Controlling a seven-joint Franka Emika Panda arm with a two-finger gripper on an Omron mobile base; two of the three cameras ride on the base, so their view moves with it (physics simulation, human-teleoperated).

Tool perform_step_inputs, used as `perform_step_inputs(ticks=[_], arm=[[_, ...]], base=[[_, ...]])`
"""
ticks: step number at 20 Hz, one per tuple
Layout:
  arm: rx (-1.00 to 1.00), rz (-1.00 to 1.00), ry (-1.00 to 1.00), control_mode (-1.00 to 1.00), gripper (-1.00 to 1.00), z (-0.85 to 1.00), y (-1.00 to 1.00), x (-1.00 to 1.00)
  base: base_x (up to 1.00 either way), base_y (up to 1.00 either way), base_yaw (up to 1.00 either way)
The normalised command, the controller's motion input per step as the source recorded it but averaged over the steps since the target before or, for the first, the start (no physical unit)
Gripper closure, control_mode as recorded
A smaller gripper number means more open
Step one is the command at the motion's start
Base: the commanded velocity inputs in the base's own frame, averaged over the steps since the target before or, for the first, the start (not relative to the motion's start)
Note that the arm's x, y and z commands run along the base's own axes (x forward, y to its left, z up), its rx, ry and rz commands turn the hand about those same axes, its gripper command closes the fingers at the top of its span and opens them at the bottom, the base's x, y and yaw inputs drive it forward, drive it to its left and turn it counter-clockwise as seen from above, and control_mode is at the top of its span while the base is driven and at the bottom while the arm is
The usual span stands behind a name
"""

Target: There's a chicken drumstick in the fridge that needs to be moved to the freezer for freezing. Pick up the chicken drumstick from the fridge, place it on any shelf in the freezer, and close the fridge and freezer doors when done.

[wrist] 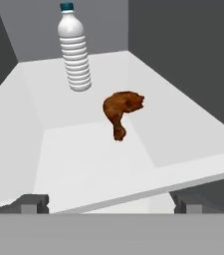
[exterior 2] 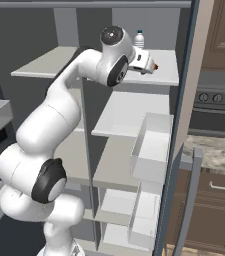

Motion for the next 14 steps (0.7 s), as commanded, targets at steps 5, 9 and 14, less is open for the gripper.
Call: perform_step_inputs(ticks=[5, 9, 14], arm=[[0.00, 0.02, 0.00, -1.00, -1.00, -0.19, -0.11, 0.39], [0.00, 0.01, 0.00, -1.00, -1.00, -0.26, 0.00, 0.27], [0.00, 0.01, 0.02, -1.00, -1.00, -0.30, 0.00, 0.26]], base=[[0.00, 0.00, 0.00], [0.00, 0.00, 0.00], [0.00, 0.00, 0.00]])
